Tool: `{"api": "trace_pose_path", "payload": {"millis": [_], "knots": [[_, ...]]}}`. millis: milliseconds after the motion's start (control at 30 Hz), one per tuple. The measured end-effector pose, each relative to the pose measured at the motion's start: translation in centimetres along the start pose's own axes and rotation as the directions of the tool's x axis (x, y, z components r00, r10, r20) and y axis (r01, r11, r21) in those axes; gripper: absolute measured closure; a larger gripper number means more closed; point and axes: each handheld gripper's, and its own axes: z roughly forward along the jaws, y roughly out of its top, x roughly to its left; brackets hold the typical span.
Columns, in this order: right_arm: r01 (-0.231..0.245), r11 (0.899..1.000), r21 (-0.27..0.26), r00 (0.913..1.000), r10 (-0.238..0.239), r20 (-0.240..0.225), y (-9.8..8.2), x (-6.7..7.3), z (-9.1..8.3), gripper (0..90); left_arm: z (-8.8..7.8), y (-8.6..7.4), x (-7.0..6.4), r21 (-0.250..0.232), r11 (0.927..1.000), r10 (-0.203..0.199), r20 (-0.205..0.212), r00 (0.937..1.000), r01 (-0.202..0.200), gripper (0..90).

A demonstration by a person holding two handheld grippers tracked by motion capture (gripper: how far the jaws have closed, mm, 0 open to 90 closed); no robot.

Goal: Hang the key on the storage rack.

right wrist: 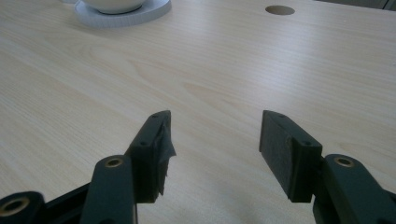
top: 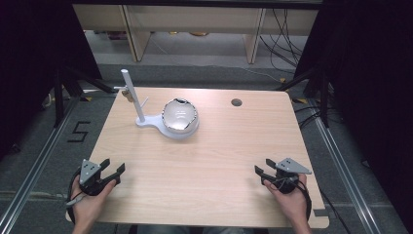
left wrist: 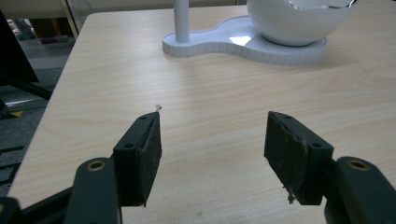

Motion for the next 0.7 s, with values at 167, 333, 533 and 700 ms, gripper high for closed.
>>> {"api": "trace_pose_path", "payload": {"millis": [167, 333, 533, 700], "knots": [[0.016, 1.000, -0.001, 0.9999, -0.016, 0.004, -0.07, -0.07, 0.08, 44.6, 0.00, -0.07, -0.10, -0.037, 0.9992, 0.012, 0.004, 0.9999, -0.012, 34.2], [-0.006, 1.000, -0.001, 1.0000, 0.006, -0.004, -0.26, 0.24, 0.24, 44.6, -0.26, -0.19, -0.24, -0.067, 0.9976, 0.019, -0.015, 0.9997, -0.019, 31.0], [0.024, 1.000, -0.005, 0.9997, -0.024, 0.002, -0.21, 0.14, 0.28, 44.5, -0.46, -0.23, -0.26, -0.073, 0.9972, 0.016, -0.023, 0.9996, -0.018, 29.4], [0.027, 1.000, -0.007, 0.9996, -0.027, 0.007, -0.17, 0.10, 0.28, 44.3, -0.37, -0.21, -0.44, -0.065, 0.9973, 0.033, -0.022, 0.9992, -0.035, 31.9]]}}
